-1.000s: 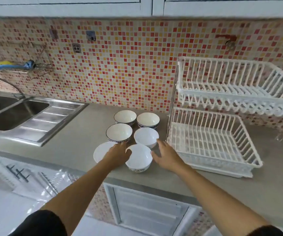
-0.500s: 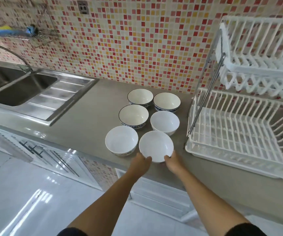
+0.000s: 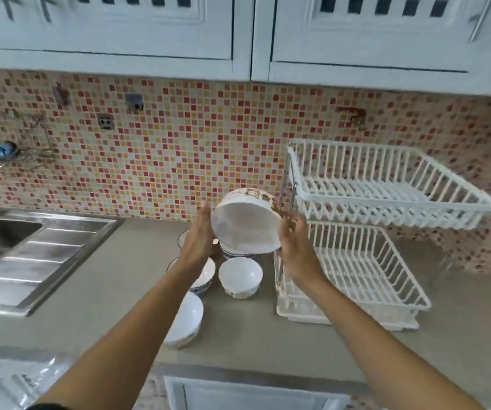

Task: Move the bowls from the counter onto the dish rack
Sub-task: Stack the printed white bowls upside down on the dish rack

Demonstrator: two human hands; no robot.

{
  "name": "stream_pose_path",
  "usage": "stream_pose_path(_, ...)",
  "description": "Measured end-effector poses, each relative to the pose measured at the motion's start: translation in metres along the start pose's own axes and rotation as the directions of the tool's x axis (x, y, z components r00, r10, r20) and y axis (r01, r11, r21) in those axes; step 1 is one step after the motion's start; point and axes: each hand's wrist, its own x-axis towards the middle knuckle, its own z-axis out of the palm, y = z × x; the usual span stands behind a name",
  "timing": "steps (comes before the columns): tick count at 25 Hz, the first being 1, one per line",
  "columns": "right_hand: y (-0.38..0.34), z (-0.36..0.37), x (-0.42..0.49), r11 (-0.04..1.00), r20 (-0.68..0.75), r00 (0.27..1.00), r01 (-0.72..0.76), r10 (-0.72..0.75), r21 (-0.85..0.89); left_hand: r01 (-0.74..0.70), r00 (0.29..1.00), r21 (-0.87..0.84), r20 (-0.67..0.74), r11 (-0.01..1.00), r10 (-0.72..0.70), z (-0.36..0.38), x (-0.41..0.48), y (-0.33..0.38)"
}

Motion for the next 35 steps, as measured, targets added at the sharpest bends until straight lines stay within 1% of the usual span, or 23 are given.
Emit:
stream_pose_path(1,-0.021,-0.015,0.01,1.0,-0.028,0.999,0.027,-0.027,0.003,-0.063,0.997,-0.037,0.037,0.997,0.065,0.008,0.002,0.023)
stream_pose_path(3,-0.054,-0.044,0.028,0.994,-0.041,0.994,0.106,-0.105,0.022,-0.183,0.975,-0.061,0.118,0.981,0.189,0.023,0.004,0.06)
stream_pose_path(5,-0.073,-0.082,0.049,0.978,-0.044,0.98,0.198,-0.196,0.061,-0.301,0.929,-0.062,0.207,0.952,0.307,0.045,0.008,0.089)
stream_pose_path(6,-0.078,-0.103,0.059,0.971,-0.019,0.973,0.233,-0.232,0.05,-0.346,0.901,-0.072,0.25,0.935,0.353,0.057,0.013,0.101)
stream_pose_path(8,-0.078,-0.142,0.08,0.973,0.064,0.972,0.229,-0.227,-0.024,-0.428,0.831,-0.059,0.367,0.902,0.418,0.08,0.026,0.12)
stream_pose_path(10,-0.068,-0.175,0.099,0.971,0.128,0.978,0.184,-0.165,-0.152,-0.489,0.772,-0.005,0.463,0.872,0.435,0.104,0.048,0.132)
stream_pose_path(11,-0.062,-0.19,0.108,0.962,0.141,0.981,0.16,-0.131,-0.222,-0.516,0.758,0.055,0.494,0.855,0.426,0.115,0.058,0.136)
stream_pose_path(13,-0.044,-0.218,0.129,0.923,0.161,0.984,0.132,-0.077,-0.363,-0.547,0.758,0.207,0.535,0.811,0.375,0.142,0.083,0.14)
stream_pose_path(14,-0.033,-0.229,0.141,0.898,0.18,0.982,0.126,-0.053,-0.421,-0.573,0.757,0.298,0.549,0.764,0.354,0.156,0.094,0.141)
stream_pose_path(17,0.0,-0.248,0.174,0.85,0.253,0.966,0.084,0.06,-0.52,-0.638,0.754,0.553,0.588,0.536,0.291,0.187,0.116,0.146)
stream_pose_path(18,0.009,-0.244,0.179,0.837,0.282,0.952,0.059,0.116,-0.544,-0.635,0.758,0.605,0.606,0.479,0.239,0.19,0.121,0.145)
stream_pose_path(19,0.017,-0.239,0.184,0.822,0.319,0.934,0.055,0.158,-0.567,-0.625,0.765,0.639,0.616,0.448,0.189,0.192,0.124,0.145)
stream_pose_path(22,0.031,-0.224,0.192,0.78,0.401,0.885,0.071,0.238,-0.622,-0.565,0.788,0.728,0.615,0.387,-0.006,0.196,0.143,0.137)
stream_pose_path(24,0.031,-0.218,0.2,0.755,0.395,0.873,0.049,0.285,-0.654,-0.514,0.807,0.774,0.582,0.369,-0.098,0.197,0.153,0.133)
stream_pose_path(26,0.064,-0.258,0.251,0.723,0.409,0.85,0.049,0.333,-0.689,-0.433,0.846,0.81,0.517,0.396,-0.133,0.254,0.197,0.133)
stream_pose_path(27,0.067,-0.256,0.255,0.705,0.409,0.842,0.049,0.352,-0.708,-0.412,0.85,0.817,0.504,0.403,-0.154,0.252,0.196,0.134)
stream_pose_path(28,0.068,-0.253,0.256,0.682,0.404,0.829,0.039,0.386,-0.73,-0.397,0.844,0.823,0.501,0.405,-0.191,0.252,0.2,0.132)
stream_pose_path(30,0.073,-0.249,0.254,0.65,0.415,0.828,0.083,0.377,-0.756,-0.365,0.852,0.842,0.474,0.396,-0.222,0.252,0.205,0.122)
stream_pose_path(32,0.075,-0.247,0.253,0.632,0.421,0.824,0.102,0.379,-0.769,-0.379,0.837,0.834,0.494,0.4,-0.236,0.253,0.212,0.114)
stream_pose_path(34,0.074,-0.248,0.255,0.612,0.396,0.831,0.086,0.391,-0.786,-0.362,0.834,0.838,0.487,0.408,-0.26,0.254,0.21,0.114)
stream_pose_path(35,0.071,-0.25,0.255,0.602,0.372,0.838,0.067,0.398,-0.795,-0.364,0.836,0.834,0.489,0.415,-0.25,0.254,0.205,0.117)
